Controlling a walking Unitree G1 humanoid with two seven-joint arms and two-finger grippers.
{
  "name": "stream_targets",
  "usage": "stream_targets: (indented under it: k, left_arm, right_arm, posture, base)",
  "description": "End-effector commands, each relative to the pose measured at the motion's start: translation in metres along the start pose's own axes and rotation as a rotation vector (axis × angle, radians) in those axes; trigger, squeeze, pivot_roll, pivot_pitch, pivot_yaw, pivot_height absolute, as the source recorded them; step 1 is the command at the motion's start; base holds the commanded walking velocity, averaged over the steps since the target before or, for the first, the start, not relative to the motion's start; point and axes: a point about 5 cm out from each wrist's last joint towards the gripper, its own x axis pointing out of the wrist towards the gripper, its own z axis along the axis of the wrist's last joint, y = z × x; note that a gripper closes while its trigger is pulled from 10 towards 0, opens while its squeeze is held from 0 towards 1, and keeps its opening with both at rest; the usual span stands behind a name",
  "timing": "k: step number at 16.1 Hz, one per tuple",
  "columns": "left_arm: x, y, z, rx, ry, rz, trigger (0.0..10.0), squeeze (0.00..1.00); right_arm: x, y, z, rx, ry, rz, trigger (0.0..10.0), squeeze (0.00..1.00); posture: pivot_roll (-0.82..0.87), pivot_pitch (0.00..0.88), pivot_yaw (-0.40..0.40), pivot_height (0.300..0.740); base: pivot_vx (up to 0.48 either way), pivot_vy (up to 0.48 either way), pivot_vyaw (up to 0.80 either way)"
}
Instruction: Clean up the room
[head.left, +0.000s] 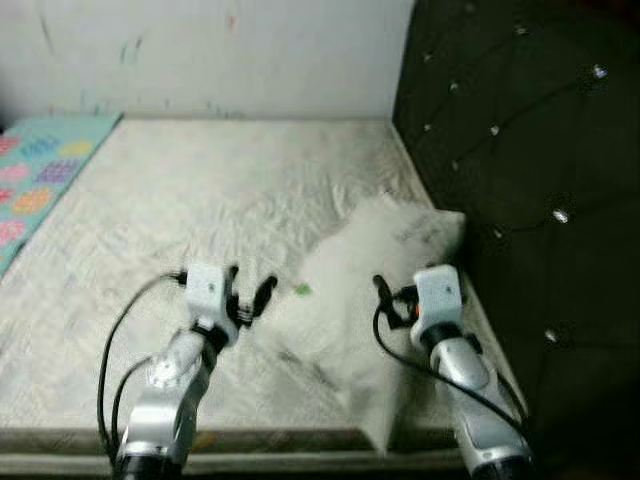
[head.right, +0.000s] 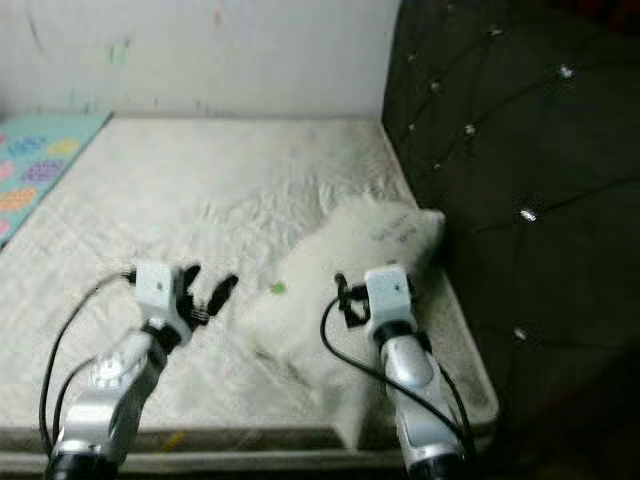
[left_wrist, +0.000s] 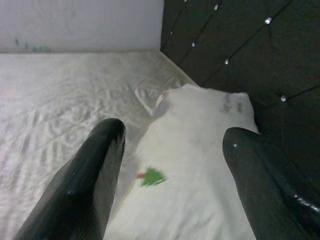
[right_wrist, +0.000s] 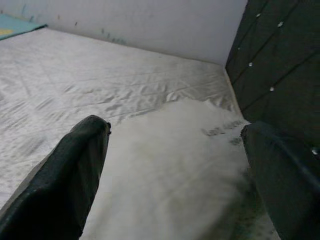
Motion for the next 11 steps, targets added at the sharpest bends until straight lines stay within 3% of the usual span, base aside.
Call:
stream_targets:
  k: [1, 6, 9, 11]
  left_arm:
    - [0.0011, -0.0061, -0.0032, -0.002, 0.013, -0.02, 10.0, 0.0]
    - [0.0018, -0.0062, -0.0025, -0.019, 0.002, -0.02, 10.0, 0.0]
    - [0.0023, -0.0068, -0.0025, -0.02, -0.001, -0.025, 10.0, 0.0]
    - [0.0023, -0.007, -0.0016, -0.025, -0.009, -0.028, 10.0, 0.0]
  right_arm:
    - [-0.0012, -0.0066, -0.0018, -0.01, 0.009, -0.021, 10.0, 0.0]
    - [-0.0005, -0.0068, -0.0018, -0.014, 0.008, -0.021, 10.0, 0.0]
    - [-0.0001, -0.0073, -0.0024, -0.014, 0.008, -0.022, 10.0, 0.0]
    - [0.0001, -0.0072, -0.0022, -0.015, 0.008, -0.023, 10.0, 0.0]
  posture:
    - [-0.17, 0.0, 0.025, 0.74]
    - [-0.17, 0.0, 0.024, 0.74]
    - [-0.17, 0.0, 0.024, 0.74]
    - [-0.17, 0.0, 0.025, 0.74]
  base:
    - [0.0, 0.0, 0.0]
    - [0.0, 0.0, 0.0]
    - [0.0, 0.0, -0.68]
    - [0.0, 0.0, 0.0]
